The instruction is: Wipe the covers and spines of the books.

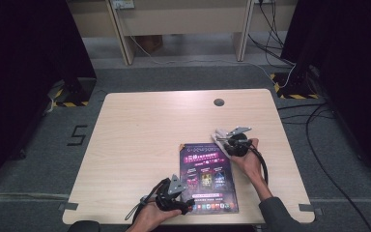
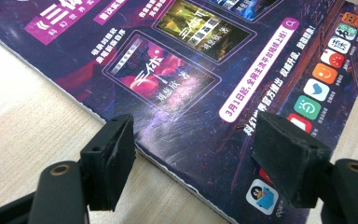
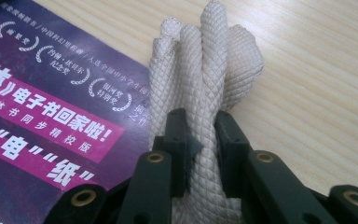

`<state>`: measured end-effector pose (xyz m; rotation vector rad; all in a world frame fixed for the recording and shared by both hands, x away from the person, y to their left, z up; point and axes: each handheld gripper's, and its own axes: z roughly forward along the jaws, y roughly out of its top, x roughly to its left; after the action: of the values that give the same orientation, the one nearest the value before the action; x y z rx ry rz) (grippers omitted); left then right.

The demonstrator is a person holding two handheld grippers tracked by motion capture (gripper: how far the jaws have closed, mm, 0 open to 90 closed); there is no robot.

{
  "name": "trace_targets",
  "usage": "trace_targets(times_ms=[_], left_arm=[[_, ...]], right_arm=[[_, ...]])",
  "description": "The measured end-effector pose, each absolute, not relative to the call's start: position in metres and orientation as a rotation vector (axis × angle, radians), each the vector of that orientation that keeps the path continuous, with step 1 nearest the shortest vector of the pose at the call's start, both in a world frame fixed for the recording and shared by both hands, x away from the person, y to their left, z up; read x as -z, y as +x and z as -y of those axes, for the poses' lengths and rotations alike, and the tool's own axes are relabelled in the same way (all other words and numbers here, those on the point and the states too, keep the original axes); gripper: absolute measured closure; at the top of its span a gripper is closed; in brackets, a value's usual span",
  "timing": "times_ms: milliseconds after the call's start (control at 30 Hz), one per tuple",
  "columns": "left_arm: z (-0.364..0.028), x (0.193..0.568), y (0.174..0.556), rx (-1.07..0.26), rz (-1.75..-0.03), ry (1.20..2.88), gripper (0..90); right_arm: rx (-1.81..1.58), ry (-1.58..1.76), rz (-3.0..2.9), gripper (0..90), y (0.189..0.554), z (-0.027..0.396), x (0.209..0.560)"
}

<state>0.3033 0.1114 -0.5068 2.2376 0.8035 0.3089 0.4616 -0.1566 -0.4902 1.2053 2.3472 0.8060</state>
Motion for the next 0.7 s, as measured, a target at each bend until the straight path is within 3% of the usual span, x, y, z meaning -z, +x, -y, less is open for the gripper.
trace_targets(times_ms=[267, 500, 700], left_arm=[[-0.111, 0.507, 0.303, -0.309, -0.803, 2.237, 28.7], [-0.112, 0.507, 0.303, -0.308, -0.803, 2.236, 28.7], [-0.112, 0.507, 0.303, -0.307, -0.804, 2.236, 28.7]], right_arm=[[-0.823, 1.133, -2.442, 77.6, 0.452, 0.143, 0.488], [-0.841, 1.234, -2.325, 77.1, 0.463, 0.165, 0.492], [-0.812, 1.194, -2.349, 77.9, 0.460, 0.159, 0.490]])
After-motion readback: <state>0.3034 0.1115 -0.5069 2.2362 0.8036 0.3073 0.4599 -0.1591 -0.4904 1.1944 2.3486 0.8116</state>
